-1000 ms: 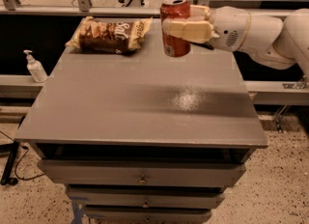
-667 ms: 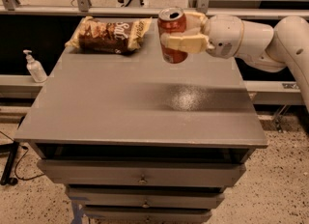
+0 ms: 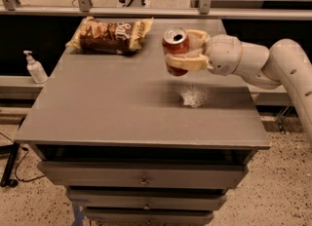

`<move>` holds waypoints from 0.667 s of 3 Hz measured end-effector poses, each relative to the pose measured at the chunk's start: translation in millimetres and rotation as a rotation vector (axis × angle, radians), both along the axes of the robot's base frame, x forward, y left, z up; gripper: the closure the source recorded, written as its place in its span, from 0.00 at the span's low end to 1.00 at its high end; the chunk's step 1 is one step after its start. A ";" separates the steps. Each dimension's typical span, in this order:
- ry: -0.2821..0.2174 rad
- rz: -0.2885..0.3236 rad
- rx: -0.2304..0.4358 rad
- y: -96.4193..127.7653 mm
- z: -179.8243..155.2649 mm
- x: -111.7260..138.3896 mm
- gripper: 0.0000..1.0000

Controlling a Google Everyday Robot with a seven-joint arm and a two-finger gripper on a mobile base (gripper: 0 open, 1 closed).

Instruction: Place coke can upright

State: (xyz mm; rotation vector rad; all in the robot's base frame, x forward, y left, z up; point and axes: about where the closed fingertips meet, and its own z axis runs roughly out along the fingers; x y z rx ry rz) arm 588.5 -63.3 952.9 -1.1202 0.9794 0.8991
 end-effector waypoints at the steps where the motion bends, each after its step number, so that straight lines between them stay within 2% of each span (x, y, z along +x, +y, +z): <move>1: 0.013 -0.003 0.049 -6.5 -14.0 5.2 1.00; 2: 0.046 -0.024 0.047 -9.4 -24.6 9.3 1.00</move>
Offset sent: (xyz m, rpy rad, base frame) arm 0.0159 -0.0196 -0.0403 0.0439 0.0943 -0.0631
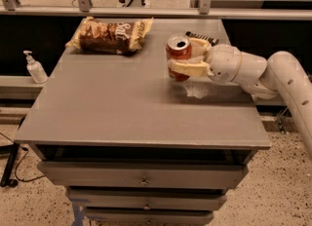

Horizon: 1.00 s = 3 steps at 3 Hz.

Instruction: Place coke can upright

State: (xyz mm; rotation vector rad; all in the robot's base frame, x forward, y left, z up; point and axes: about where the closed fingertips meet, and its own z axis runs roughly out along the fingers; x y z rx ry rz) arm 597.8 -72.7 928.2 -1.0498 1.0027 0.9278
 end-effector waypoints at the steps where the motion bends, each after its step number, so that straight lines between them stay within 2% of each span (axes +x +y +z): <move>1: 0.025 -0.043 -0.060 -2.9 -5.2 0.5 1.00; 2: 0.054 -0.076 -0.104 -5.4 -8.6 0.9 0.84; 3: 0.087 -0.089 -0.114 -6.7 -11.3 2.9 0.60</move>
Offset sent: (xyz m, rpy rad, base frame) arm 0.0021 -0.0169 -0.0149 -0.1600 0.0970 -0.1302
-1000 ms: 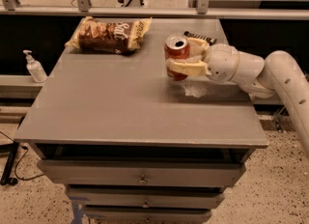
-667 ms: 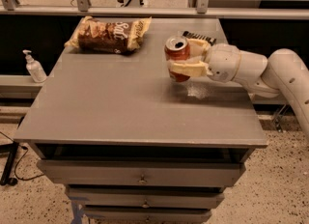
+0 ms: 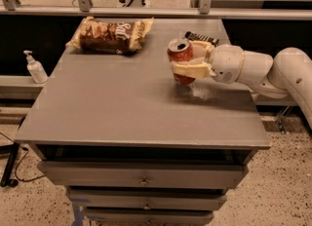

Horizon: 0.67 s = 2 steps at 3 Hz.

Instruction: Place coke can upright

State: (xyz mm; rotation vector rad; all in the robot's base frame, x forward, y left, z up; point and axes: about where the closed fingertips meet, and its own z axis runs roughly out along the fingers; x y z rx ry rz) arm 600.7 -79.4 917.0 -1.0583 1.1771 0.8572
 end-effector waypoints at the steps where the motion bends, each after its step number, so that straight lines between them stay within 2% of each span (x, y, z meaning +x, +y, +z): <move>1: 0.021 -0.014 0.011 -3.5 -1.8 1.6 0.37; 2: 0.037 -0.023 0.008 -5.2 -0.1 2.4 0.13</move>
Offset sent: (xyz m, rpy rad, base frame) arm 0.0042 -0.0139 0.0011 0.0039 0.0596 -0.0449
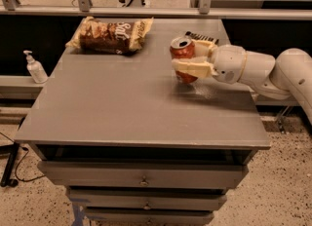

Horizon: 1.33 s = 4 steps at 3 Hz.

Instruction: Place coke can upright

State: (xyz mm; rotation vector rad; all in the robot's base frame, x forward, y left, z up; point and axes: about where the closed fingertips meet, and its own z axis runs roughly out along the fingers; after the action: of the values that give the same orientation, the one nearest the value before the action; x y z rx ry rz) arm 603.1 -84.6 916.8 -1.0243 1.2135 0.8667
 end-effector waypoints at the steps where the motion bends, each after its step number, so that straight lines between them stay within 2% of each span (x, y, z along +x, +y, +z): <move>1: 0.013 -0.012 -0.004 -2.2 0.5 -0.4 0.00; 3: 0.021 -0.056 0.003 -15.9 0.2 -9.1 0.00; 4: -0.016 -0.116 0.016 -42.0 14.2 -31.2 0.00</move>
Offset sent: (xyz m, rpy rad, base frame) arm -0.0048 -0.0170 -0.0039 0.0031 0.0340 -0.0598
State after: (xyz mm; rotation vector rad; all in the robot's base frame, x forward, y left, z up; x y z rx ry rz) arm 571.9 -126.6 931.0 -0.9370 1.2379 0.7758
